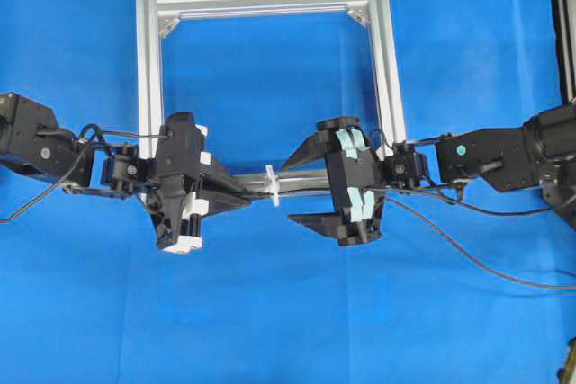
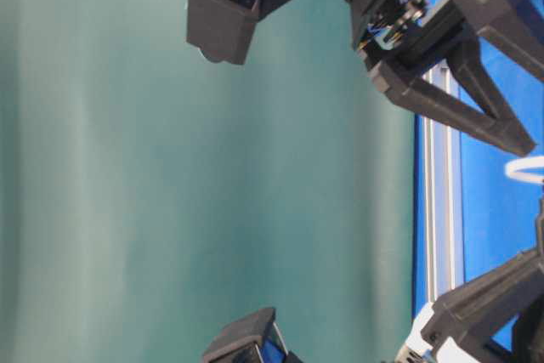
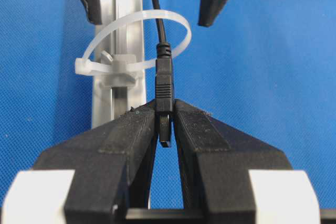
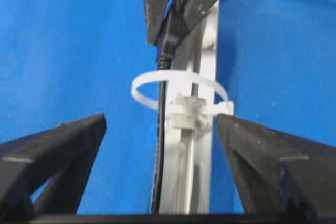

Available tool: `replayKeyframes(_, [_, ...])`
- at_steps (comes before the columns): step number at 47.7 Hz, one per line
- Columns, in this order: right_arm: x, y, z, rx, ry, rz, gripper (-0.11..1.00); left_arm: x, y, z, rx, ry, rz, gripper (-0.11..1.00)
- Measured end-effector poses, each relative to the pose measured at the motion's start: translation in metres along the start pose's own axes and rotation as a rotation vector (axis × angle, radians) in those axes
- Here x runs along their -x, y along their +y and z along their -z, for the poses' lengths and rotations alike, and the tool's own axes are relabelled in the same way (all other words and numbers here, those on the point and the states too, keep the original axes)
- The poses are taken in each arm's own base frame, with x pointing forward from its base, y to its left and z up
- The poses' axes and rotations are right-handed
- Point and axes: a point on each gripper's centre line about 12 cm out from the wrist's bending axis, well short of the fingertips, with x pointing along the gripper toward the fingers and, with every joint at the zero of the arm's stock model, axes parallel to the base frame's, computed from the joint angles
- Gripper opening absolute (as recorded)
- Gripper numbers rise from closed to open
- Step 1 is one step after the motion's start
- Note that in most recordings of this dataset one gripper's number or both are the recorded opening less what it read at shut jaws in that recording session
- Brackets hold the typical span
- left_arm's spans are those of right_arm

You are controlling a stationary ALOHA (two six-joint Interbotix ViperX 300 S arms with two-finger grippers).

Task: Insert the wire through the string loop located in the center.
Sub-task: 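Open the right gripper and pull the cable leftward with the left gripper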

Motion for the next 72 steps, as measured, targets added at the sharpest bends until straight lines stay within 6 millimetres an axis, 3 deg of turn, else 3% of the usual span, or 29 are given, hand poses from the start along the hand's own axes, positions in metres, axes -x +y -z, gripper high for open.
replayKeyframes(12, [0.003, 0.0, 0.006, 0.001, 0.028, 0.0, 0.92, 0.016, -0.005, 0.007, -0.007, 0.032, 0.013, 0.08])
replayKeyframes(43, [0.022, 0.008, -0.006, 0.009, 0.017, -0.017, 0.92, 0.115, -0.002, 0.05, -0.031, 0.057, 0.054, 0.08])
replayKeyframes(66, [0.024, 0.011, -0.012, 0.013, 0.002, -0.024, 0.92, 0.129, 0.001, 0.063, -0.035, 0.122, 0.048, 0.09])
replayKeyframes(69, [0.024, 0.011, -0.011, 0.012, 0.004, -0.023, 0.92, 0.129, 0.001, 0.064, -0.035, 0.132, 0.047, 0.16])
replayKeyframes(72, [0.024, 0.011, -0.012, 0.013, 0.001, -0.024, 0.92, 0.129, 0.001, 0.065, -0.034, 0.138, 0.046, 0.32])
